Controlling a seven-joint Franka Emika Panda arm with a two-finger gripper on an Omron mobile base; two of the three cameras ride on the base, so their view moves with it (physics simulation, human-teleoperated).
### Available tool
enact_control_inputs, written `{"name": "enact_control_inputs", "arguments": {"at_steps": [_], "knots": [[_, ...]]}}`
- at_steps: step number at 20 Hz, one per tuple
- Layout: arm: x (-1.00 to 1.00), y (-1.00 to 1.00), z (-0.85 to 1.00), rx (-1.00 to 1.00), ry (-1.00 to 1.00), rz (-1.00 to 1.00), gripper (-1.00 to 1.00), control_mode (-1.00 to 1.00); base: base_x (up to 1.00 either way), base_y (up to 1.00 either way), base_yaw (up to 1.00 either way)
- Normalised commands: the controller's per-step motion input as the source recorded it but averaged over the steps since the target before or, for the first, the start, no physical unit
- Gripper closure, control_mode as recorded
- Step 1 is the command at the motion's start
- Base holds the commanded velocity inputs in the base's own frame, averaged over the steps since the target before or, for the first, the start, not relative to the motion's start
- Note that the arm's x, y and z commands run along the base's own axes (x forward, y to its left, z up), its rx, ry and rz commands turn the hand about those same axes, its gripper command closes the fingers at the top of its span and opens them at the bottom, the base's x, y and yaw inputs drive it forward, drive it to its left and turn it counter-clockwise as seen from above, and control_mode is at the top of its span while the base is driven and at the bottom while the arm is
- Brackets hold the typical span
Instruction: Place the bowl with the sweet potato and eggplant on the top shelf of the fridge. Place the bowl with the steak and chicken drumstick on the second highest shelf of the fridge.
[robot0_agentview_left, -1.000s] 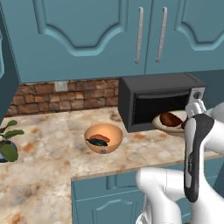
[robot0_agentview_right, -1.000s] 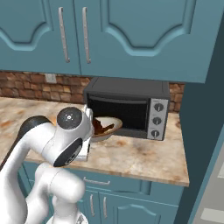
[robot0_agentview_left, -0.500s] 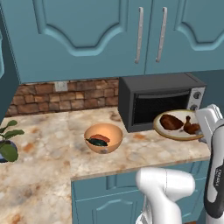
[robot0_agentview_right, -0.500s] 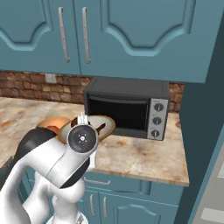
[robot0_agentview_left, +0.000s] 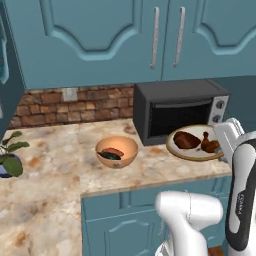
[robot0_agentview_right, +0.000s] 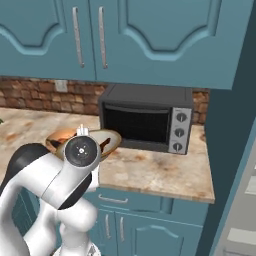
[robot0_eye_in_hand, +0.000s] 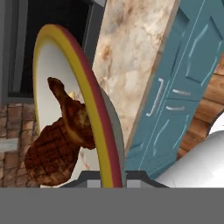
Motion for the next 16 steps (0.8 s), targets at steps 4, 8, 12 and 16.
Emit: {"name": "enact_control_inputs", "arguments": {"at_steps": [4, 8, 12, 16], "knots": [[0.0, 0.0, 0.0, 0.0, 0.0, 0.0, 1.0, 1.0, -1.0, -0.29, -0.05], [0.0, 0.0, 0.0, 0.0, 0.0, 0.0, 1.0, 1.0, -0.73, -0.89, -0.19], [0.0, 0.0, 0.0, 0.0, 0.0, 0.0, 1.0, 1.0, -0.15, -1.0, -0.22], [0.0, 0.0, 0.0, 0.0, 0.0, 0.0, 1.0, 1.0, 0.06, -1.0, -0.14]]}}
